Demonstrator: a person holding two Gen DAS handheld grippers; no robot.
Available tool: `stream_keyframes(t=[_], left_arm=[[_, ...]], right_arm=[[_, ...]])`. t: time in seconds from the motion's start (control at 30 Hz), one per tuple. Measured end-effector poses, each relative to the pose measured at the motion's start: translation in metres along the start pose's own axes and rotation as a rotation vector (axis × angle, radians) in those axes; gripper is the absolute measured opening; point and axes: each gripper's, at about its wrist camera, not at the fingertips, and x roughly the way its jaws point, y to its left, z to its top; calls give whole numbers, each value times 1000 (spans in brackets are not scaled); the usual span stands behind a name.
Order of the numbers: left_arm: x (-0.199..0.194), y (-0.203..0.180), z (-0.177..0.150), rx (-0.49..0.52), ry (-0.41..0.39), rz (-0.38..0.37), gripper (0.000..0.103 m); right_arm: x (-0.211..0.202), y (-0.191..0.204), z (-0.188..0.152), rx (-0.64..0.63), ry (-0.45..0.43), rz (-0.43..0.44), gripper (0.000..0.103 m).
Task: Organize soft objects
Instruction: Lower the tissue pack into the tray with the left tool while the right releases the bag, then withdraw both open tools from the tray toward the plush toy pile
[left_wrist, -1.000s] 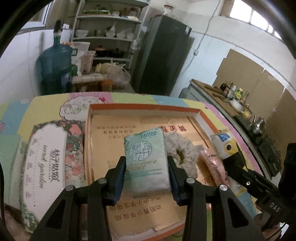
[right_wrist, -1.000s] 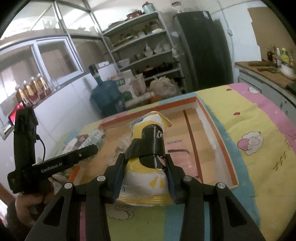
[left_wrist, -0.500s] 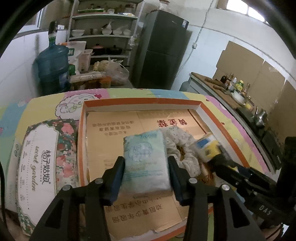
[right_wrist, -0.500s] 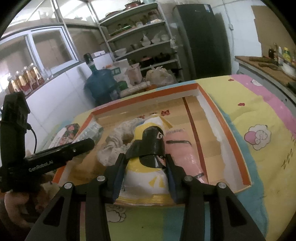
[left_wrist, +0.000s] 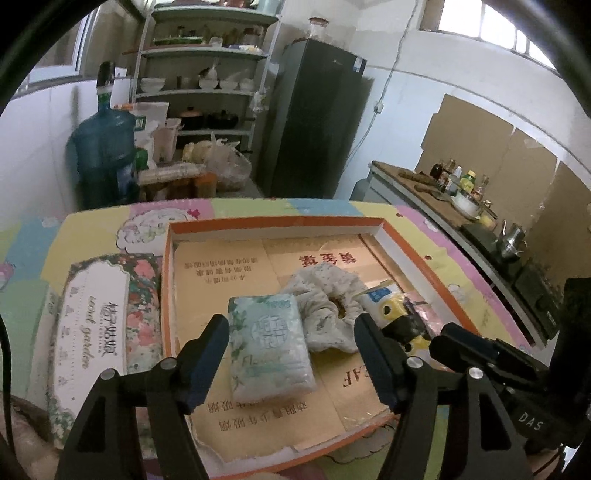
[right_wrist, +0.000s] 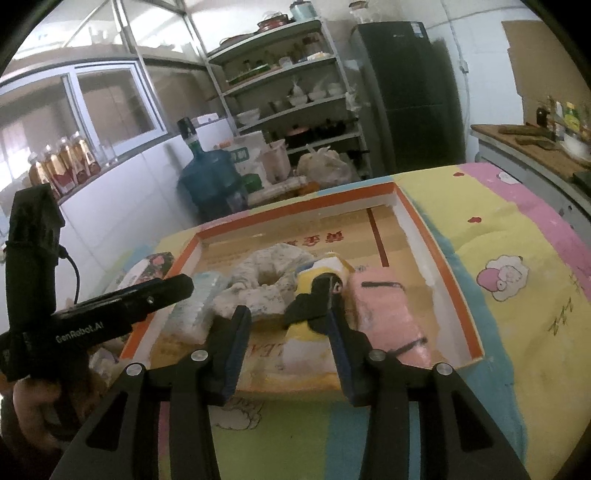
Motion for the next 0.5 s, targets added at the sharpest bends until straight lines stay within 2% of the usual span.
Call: stream_keyframes(t=[0.3,0.5], left_arm=[[-39,-10,-2,69,-96,14,70],[-72,-6,-10,82,-157,32,70]], right_arm=[[-26,25,-8,-23,-43,32,57],[-42,45,-12,-45,-72,42,58]])
